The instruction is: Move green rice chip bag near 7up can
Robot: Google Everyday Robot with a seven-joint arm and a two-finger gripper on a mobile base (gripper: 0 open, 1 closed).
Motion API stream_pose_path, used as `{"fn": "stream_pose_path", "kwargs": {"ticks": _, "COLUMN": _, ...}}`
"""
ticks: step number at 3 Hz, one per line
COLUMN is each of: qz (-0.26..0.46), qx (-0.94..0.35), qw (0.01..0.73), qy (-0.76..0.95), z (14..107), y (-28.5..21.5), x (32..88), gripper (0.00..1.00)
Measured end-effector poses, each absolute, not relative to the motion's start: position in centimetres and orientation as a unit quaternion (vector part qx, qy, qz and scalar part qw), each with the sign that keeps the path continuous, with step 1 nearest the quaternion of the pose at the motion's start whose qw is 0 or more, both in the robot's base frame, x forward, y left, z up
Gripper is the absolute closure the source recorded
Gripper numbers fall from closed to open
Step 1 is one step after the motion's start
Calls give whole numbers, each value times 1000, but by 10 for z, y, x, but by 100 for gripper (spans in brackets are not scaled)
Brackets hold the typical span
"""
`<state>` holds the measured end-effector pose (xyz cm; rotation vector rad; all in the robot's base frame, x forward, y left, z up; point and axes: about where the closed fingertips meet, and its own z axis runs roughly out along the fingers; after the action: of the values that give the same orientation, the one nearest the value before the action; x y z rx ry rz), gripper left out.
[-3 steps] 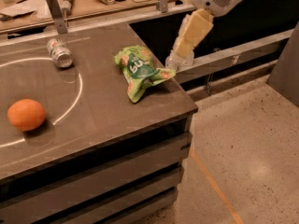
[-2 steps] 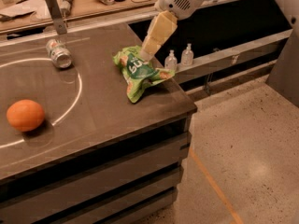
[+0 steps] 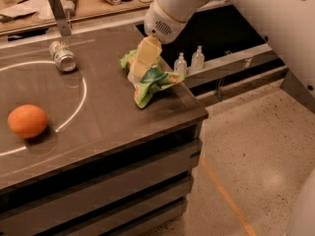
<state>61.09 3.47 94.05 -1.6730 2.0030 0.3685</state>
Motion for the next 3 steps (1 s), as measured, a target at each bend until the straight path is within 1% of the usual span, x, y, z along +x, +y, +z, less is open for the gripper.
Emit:
{"fn": "stream_pose_path", "kwargs": {"ticks": 1, "qz": 127, "qx": -612, "qw": 228, "qy": 747, "z": 912, "y": 35, "x": 607, "gripper": 0}}
{"fn": "stream_pose_path", "kwargs": {"ticks": 3, "qz": 110, "qx": -613, "qw": 224, "qy": 749, "z": 876, "y": 20, "x": 606, "gripper": 0}}
